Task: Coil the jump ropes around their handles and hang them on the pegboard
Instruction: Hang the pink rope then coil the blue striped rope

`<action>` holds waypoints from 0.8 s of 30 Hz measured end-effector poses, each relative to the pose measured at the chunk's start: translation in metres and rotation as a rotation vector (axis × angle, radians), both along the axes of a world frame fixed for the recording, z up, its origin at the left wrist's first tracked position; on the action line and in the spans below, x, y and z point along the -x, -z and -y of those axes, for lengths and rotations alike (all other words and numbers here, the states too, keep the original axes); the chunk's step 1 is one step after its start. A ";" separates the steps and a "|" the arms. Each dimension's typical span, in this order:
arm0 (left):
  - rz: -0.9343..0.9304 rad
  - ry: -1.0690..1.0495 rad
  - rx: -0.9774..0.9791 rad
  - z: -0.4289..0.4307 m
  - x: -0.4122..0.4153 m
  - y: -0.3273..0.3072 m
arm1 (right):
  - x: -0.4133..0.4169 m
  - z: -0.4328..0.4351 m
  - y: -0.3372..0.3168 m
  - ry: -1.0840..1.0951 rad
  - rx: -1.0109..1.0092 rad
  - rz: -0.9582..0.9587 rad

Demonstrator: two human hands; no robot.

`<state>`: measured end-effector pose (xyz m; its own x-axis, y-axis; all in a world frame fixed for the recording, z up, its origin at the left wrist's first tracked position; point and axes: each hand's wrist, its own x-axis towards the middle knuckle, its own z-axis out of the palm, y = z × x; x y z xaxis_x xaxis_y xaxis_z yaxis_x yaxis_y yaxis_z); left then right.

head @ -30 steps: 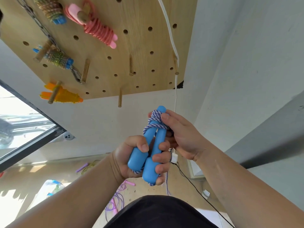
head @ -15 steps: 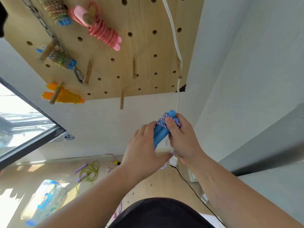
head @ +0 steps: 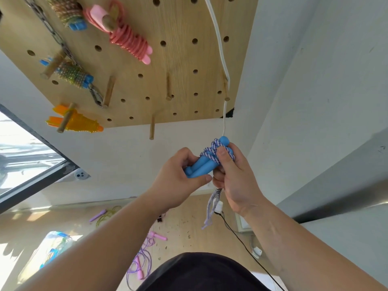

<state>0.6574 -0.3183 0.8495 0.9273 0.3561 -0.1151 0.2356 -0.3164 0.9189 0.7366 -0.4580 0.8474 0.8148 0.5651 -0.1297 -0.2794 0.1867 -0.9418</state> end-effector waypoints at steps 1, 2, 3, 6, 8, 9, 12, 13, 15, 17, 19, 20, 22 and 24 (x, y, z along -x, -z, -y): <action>0.002 -0.009 0.012 0.002 0.000 0.001 | -0.001 0.001 0.000 -0.009 0.007 0.015; 0.002 -0.020 0.019 0.002 -0.001 0.002 | -0.002 0.003 0.000 -0.023 0.023 0.038; 0.000 -0.031 0.028 0.002 -0.001 0.002 | -0.003 0.005 0.000 -0.038 0.048 0.068; -0.016 -0.079 0.110 -0.001 -0.003 0.000 | -0.008 0.013 0.001 -0.086 0.140 0.199; -0.044 -0.086 0.192 -0.005 -0.002 -0.001 | -0.013 0.021 0.000 -0.115 0.234 0.335; -0.059 -0.083 0.238 -0.005 -0.001 -0.002 | -0.016 0.025 -0.001 -0.134 0.302 0.415; -0.070 -0.124 0.452 -0.005 0.001 -0.005 | -0.021 0.037 -0.002 -0.174 0.477 0.593; -0.063 -0.145 0.542 -0.004 0.002 -0.008 | -0.020 0.041 -0.002 -0.176 0.519 0.620; -0.050 -0.128 0.695 -0.004 0.003 -0.012 | -0.016 0.049 0.001 -0.186 0.589 0.663; -0.051 -0.018 0.791 -0.003 0.005 -0.012 | -0.013 0.056 0.005 -0.201 0.618 0.725; -0.074 0.129 0.858 -0.003 0.009 -0.011 | -0.015 0.061 0.006 -0.228 0.629 0.814; -0.088 0.198 0.882 -0.005 0.010 -0.010 | -0.018 0.062 0.006 -0.260 0.652 0.870; -0.123 0.340 0.885 -0.010 0.012 -0.011 | -0.027 0.061 0.006 -0.392 0.779 0.972; -0.175 0.467 0.716 -0.016 0.011 -0.017 | -0.040 0.059 0.004 -0.584 0.951 0.984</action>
<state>0.6466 -0.3025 0.8662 0.9084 -0.2687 -0.3204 0.3824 0.2235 0.8966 0.7771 -0.5173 0.8430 0.4860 0.8565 -0.1737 0.7090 -0.5027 -0.4945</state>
